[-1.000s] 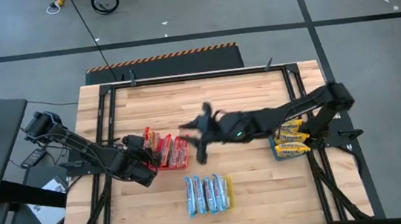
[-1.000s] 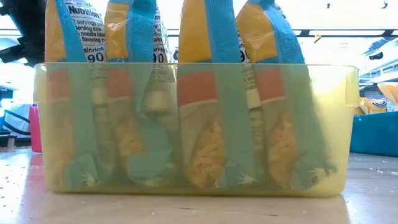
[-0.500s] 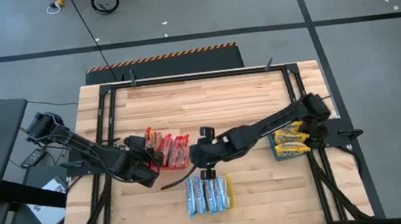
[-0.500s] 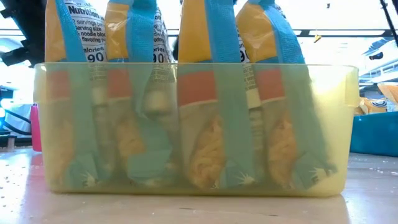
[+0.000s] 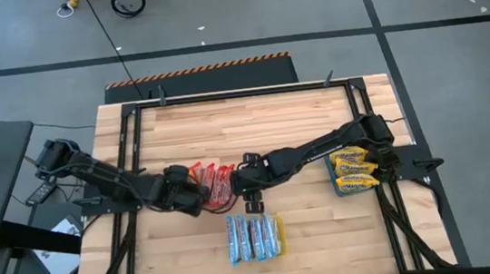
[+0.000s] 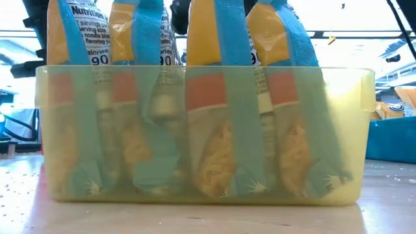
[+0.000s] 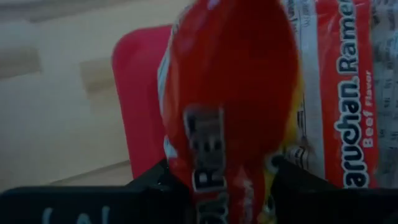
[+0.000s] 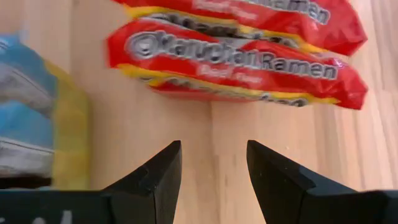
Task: Sort Maruchan noodles
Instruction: Put the red noodle pack into the red bin
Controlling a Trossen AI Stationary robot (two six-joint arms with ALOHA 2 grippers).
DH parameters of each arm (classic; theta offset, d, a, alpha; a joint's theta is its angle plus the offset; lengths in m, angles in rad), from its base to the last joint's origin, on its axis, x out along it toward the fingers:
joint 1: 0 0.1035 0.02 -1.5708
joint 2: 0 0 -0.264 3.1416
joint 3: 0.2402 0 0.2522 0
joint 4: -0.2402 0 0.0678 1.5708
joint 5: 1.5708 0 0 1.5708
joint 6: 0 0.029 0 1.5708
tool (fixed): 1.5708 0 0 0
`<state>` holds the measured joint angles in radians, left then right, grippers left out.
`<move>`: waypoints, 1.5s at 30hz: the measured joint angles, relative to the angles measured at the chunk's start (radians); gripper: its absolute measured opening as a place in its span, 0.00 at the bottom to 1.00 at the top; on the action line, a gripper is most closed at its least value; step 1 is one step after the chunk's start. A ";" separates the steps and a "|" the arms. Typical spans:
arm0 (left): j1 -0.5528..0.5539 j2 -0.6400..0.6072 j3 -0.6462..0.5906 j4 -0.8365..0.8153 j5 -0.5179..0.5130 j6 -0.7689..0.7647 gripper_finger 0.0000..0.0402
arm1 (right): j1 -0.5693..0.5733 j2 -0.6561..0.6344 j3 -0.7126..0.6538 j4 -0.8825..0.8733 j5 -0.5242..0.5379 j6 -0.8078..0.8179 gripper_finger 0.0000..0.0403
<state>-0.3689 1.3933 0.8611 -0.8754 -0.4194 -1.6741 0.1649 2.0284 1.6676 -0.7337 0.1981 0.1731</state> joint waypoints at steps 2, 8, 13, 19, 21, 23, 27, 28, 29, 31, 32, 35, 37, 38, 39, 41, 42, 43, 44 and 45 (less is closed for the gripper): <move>0.017 0.000 0.000 0.033 0.018 0.014 0.31 | -0.011 0.010 -0.001 0.026 -0.004 -0.011 0.46; 0.084 -0.004 0.022 0.027 0.138 0.036 0.31 | -0.037 0.036 0.000 0.085 -0.038 -0.086 0.46; 0.086 -0.018 0.088 -0.040 0.210 0.010 0.31 | -0.040 0.043 0.000 0.067 -0.043 -0.131 0.46; 0.126 -0.009 0.095 -0.038 0.373 -0.013 0.31 | -0.040 0.049 -0.026 0.122 -0.076 -0.162 0.46; 0.150 -0.002 0.095 -0.029 0.414 -0.017 0.31 | -0.039 0.049 -0.032 0.134 -0.080 -0.188 0.46; 0.181 0.010 0.097 -0.020 0.444 -0.016 0.31 | -0.040 0.049 -0.040 0.169 -0.080 -0.217 0.46; 0.237 0.026 0.096 0.002 0.508 0.007 0.31 | -0.039 0.049 -0.047 0.220 -0.081 -0.246 0.46; 0.246 0.026 0.096 0.006 0.513 0.006 0.31 | -0.039 0.049 -0.047 0.232 -0.086 -0.251 0.46; 0.254 0.027 0.095 0.009 0.516 0.006 0.31 | -0.039 0.049 -0.047 0.243 -0.087 -0.253 0.46; 0.269 0.027 0.094 0.009 0.519 -0.019 0.31 | -0.040 0.049 -0.047 0.263 -0.085 -0.255 0.46; 0.272 0.027 0.094 0.007 0.514 -0.031 0.32 | -0.040 0.049 -0.047 0.272 -0.083 -0.255 0.46; 0.274 0.028 0.094 0.002 0.471 -0.039 0.37 | -0.040 0.049 -0.047 0.291 -0.080 -0.255 0.46; 0.274 0.028 0.094 0.008 0.446 -0.038 0.43 | -0.040 0.049 -0.047 0.285 -0.080 -0.254 0.46; 0.274 0.028 0.094 0.009 0.435 -0.037 0.46 | -0.040 0.049 -0.048 0.283 -0.080 -0.252 0.46; 0.274 0.028 0.094 0.007 0.426 -0.031 0.49 | -0.040 0.049 -0.048 0.281 -0.080 -0.250 0.46; 0.279 0.027 0.094 0.006 0.409 -0.012 0.56 | -0.040 0.049 -0.048 0.275 -0.074 -0.242 0.46; 0.281 0.027 0.094 0.005 0.396 0.001 0.58 | -0.039 0.049 -0.048 0.274 -0.061 -0.240 0.45; 0.282 0.027 0.094 0.006 0.378 0.014 0.61 | -0.039 0.049 -0.048 0.272 -0.044 -0.241 0.45; 0.283 0.027 0.094 0.006 0.366 0.031 0.62 | -0.038 0.049 -0.048 0.268 -0.033 -0.241 0.45; 0.284 0.026 0.094 0.006 0.360 0.049 0.63 | -0.039 0.048 -0.048 0.262 -0.031 -0.242 0.44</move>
<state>-0.0853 1.4193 0.9546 -0.8696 -0.0597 -1.6250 0.1263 2.0761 1.6192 -0.4717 0.1673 -0.0688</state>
